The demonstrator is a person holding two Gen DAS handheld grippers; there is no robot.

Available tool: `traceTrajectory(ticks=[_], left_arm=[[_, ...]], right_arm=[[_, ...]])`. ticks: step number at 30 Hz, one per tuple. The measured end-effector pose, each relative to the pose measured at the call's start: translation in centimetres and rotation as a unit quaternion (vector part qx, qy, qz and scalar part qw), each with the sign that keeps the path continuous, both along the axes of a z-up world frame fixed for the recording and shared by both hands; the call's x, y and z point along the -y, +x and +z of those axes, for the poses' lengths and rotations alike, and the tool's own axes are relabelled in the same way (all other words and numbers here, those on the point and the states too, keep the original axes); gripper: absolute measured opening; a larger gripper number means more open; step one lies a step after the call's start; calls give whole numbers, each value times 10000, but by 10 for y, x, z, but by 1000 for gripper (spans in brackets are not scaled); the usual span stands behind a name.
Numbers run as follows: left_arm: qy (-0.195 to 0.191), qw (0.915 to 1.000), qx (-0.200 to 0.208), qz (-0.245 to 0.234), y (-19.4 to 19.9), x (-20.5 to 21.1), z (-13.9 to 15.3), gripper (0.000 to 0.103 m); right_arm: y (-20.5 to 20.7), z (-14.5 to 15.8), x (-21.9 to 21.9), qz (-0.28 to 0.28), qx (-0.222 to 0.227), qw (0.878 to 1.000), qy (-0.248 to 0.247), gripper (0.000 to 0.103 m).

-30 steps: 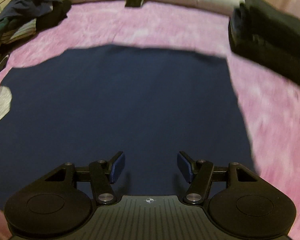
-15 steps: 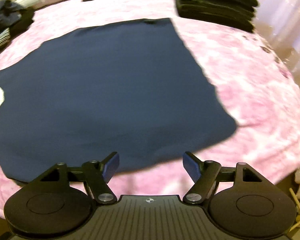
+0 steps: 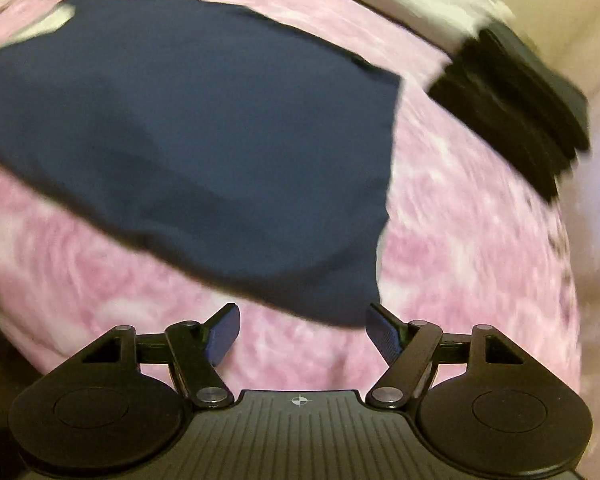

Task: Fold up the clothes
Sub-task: 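Lay the navy garment flat on the bedspread and open both grippers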

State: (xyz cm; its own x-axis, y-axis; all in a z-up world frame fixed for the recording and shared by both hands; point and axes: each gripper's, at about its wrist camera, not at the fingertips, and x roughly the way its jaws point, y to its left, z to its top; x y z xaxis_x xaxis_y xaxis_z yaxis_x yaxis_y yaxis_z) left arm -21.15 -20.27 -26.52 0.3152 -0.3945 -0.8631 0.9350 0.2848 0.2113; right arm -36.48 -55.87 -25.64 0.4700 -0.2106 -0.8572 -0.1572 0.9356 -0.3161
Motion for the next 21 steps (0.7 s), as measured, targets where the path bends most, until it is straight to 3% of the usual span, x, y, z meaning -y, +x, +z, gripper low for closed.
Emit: traceTrajectory(ticks=[5, 9, 14, 21], left_arm=[[192, 9950, 682, -711, -31, 12, -21, 49], [242, 9876, 1191, -996, -38, 9, -40, 46], [-272, 9939, 1023, -316, -36, -16, -33, 46], [-1102, 9912, 699, 204, -48, -41, -41, 40]], right_arm=[[-10, -14, -4, 635, 267, 9968, -404, 73], [-17, -26, -9, 595, 552, 9949, -603, 73], [-23, -32, -12, 23, 972, 9932, -635, 73], [-31, -56, -29, 514, 1591, 9766, -1356, 73]])
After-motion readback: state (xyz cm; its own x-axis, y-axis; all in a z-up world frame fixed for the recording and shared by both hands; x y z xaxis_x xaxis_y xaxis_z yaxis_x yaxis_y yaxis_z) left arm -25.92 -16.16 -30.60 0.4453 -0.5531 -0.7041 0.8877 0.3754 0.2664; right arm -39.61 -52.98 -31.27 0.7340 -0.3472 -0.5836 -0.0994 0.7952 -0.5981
